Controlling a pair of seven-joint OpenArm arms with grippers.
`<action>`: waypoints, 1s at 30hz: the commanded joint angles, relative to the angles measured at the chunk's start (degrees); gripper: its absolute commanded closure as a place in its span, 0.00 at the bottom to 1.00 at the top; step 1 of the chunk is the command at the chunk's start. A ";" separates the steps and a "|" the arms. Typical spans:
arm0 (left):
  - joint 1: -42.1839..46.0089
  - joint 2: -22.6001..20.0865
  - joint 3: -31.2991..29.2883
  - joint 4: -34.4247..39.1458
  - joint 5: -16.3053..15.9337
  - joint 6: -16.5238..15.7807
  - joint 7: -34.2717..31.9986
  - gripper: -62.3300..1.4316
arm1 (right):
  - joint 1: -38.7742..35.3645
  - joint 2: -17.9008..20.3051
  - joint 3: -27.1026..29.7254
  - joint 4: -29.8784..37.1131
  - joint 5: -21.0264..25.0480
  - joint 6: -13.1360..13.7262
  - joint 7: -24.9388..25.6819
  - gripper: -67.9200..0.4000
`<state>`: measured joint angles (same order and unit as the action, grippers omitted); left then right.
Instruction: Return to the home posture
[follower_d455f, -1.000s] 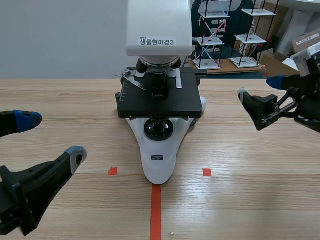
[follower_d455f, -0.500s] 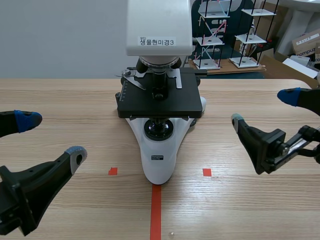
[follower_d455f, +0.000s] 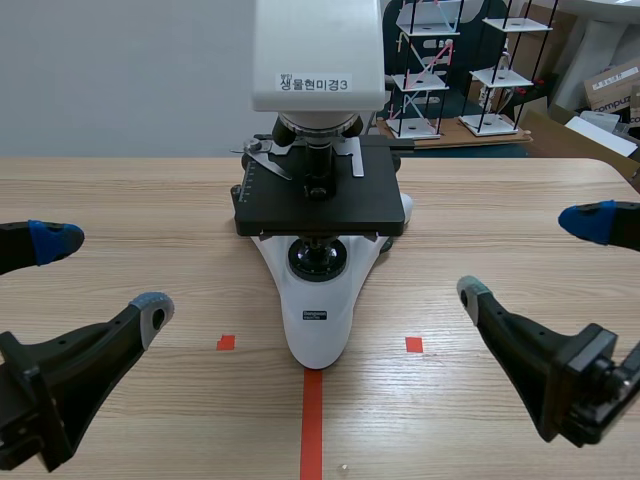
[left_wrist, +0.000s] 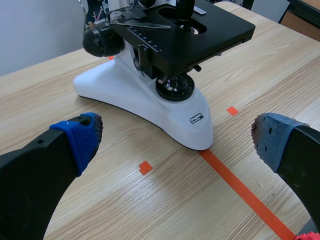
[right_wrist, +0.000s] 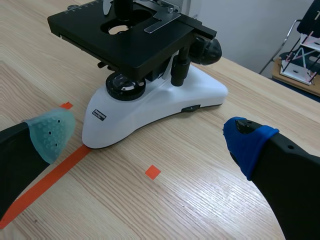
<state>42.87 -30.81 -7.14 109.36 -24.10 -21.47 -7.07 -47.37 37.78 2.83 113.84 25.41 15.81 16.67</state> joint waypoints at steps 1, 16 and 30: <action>0.11 0.15 0.15 0.94 -0.52 -0.11 -0.63 0.00 | 0.11 0.33 0.90 0.61 0.79 0.02 1.33 0.00; 0.11 0.15 0.15 0.94 -0.52 -0.11 -0.63 0.00 | -0.55 0.33 1.03 0.61 0.79 0.02 2.19 0.00; 0.11 0.15 0.15 0.94 -0.52 -0.11 -0.63 0.00 | -0.55 0.33 1.03 0.61 0.79 0.02 2.16 0.00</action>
<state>42.87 -30.81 -7.14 109.36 -24.10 -21.47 -7.07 -48.45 37.78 3.38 113.95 25.39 15.81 17.96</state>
